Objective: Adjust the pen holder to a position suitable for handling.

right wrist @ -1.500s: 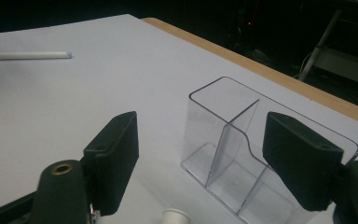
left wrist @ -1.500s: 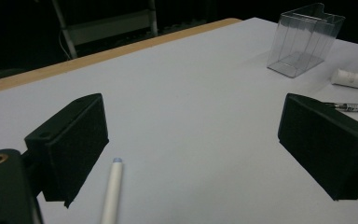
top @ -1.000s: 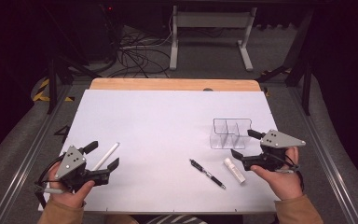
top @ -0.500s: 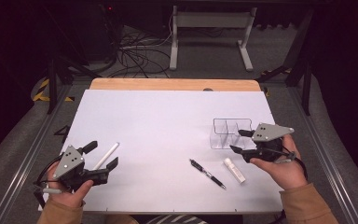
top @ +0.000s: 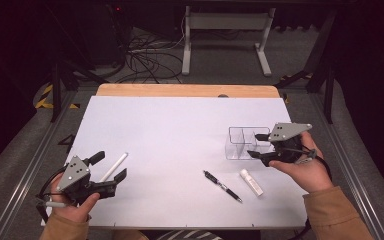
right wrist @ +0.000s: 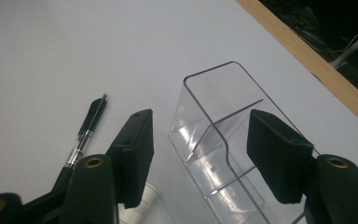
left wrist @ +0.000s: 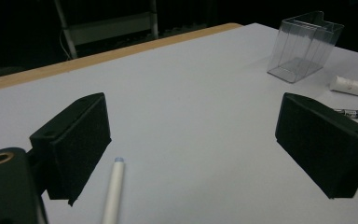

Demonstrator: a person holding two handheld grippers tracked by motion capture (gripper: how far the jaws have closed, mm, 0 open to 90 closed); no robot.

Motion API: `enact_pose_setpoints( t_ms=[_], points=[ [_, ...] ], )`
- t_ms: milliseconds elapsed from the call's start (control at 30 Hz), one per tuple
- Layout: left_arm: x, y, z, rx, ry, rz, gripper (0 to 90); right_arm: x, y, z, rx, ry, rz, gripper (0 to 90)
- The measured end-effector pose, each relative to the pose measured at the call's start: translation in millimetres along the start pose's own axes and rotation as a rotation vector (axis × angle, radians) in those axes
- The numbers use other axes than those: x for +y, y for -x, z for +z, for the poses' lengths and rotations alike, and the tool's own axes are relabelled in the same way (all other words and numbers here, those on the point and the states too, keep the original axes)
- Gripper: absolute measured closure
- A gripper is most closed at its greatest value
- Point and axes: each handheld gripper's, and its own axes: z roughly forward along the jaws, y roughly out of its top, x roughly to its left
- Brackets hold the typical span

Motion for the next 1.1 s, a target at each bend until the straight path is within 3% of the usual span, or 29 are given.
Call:
enact_pose_setpoints(
  t_ms=[167, 333, 500, 767, 867, 1100],
  points=[
    [-0.1, 0.4, 0.1, -0.003, -0.002, -0.002, 10.9, -0.8, 5.3, 6.1, 0.011, -0.063, 0.009, 40.1],
    [-0.7, -0.7, 0.4, 0.004, -0.004, 0.000, 11.2, 0.7, 10.0, 12.8, 0.022, -0.120, -0.042, 43.6],
    [-1.0, -0.5, 0.6, 0.002, -0.007, 0.005, 11.2, 2.2, 16.9, 20.4, 0.030, -0.172, -0.062, 47.0],
    [-1.8, -0.3, 1.3, -0.001, -0.011, 0.002, 11.2, 3.5, 21.8, 33.4, 0.053, -0.208, -0.075, 55.4],
    [-1.6, -0.1, 1.3, -0.004, -0.011, 0.003, 11.2, 5.3, 23.5, 41.0, 0.087, -0.244, -0.097, 57.9],
    [-2.1, -1.1, 0.9, -0.004, -0.011, 0.004, 11.2, 7.9, 26.4, 53.0, 0.092, -0.307, -0.125, 59.5]
  ],
)
